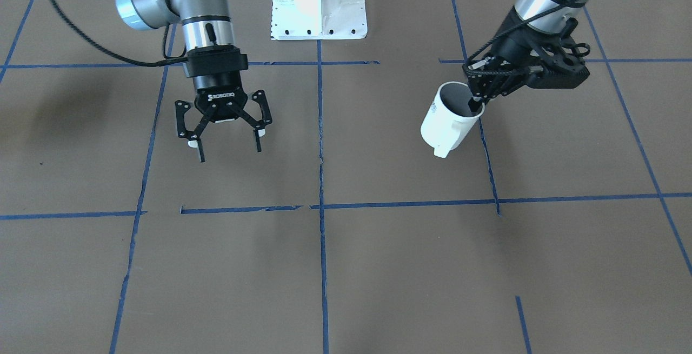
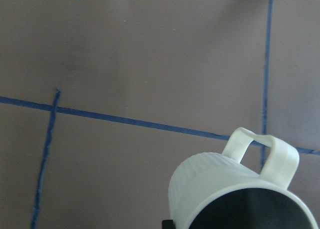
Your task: Left arm hands cup to right arm to dump lemon
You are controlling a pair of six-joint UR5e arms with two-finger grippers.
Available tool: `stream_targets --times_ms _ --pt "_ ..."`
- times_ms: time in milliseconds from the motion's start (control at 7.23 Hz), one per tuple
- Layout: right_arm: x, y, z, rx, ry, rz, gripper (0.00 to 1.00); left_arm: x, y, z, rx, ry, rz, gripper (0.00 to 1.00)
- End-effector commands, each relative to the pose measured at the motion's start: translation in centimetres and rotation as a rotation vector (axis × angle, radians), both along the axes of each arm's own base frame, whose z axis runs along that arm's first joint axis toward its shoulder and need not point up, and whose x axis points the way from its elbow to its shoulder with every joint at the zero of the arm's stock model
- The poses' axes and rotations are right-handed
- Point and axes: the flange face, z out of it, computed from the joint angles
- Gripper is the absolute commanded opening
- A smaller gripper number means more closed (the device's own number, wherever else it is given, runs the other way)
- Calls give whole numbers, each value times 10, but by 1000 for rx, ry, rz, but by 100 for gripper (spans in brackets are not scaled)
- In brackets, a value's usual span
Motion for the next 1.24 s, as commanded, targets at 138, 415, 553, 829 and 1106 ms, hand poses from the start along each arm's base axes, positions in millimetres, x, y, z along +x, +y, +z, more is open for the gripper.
stream_targets --times_ms 138,415,553,829,1106 --pt "132 -57 52 -199 -59 -136 100 -60 51 160 -95 -98 77 3" --pt "183 -67 85 -218 0 -202 100 -87 90 218 -140 -98 40 3" --pt "205 -69 98 -247 -9 -224 100 -86 90 246 -137 -100 46 3" --pt "245 -64 124 -290 -21 -285 100 -87 69 288 -153 -95 11 3" --pt "247 -63 129 -297 -17 -282 100 -102 56 300 -231 -93 -76 5"
